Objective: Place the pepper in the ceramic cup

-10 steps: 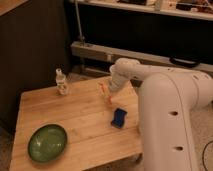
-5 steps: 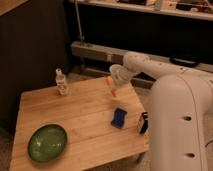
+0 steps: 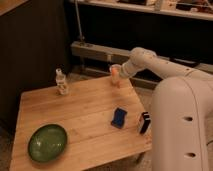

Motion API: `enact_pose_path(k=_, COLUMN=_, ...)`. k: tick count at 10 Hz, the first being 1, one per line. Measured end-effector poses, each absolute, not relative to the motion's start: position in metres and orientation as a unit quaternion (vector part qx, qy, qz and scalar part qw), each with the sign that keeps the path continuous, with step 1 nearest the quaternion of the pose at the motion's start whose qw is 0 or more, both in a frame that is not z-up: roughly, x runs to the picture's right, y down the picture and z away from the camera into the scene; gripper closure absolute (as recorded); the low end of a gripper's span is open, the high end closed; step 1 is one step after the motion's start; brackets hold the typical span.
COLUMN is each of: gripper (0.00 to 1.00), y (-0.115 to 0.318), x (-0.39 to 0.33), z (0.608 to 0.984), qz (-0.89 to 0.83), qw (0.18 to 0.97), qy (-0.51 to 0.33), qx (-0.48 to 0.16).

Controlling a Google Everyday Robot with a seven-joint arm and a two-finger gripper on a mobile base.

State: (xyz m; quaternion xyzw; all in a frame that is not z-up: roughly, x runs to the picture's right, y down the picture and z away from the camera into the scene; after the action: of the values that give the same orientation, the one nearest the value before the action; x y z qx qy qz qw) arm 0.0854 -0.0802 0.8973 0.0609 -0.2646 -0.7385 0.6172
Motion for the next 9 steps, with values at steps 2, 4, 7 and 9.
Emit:
enact_pose_path(k=2, gripper=0.89, y=-0.125, x=0.093, z=0.900, qz=-0.738, qw=0.622, qy=-0.249, qx=0.079)
enact_pose_path(k=4, gripper=0.89, y=-0.155, x=0.103, z=0.904, qz=-0.731, qw=0.631, qy=-0.243, qx=0.092)
enact_pose_path(k=7, gripper=0.89, y=-0.191, x=0.101, z=0.900, qz=-0.729, qw=0.635, qy=-0.232, qx=0.110)
enact_pose_path(k=9, gripper=0.89, y=-0.187, x=0.097, z=0.908, qz=-0.725, qw=0.636, qy=-0.236, qx=0.124)
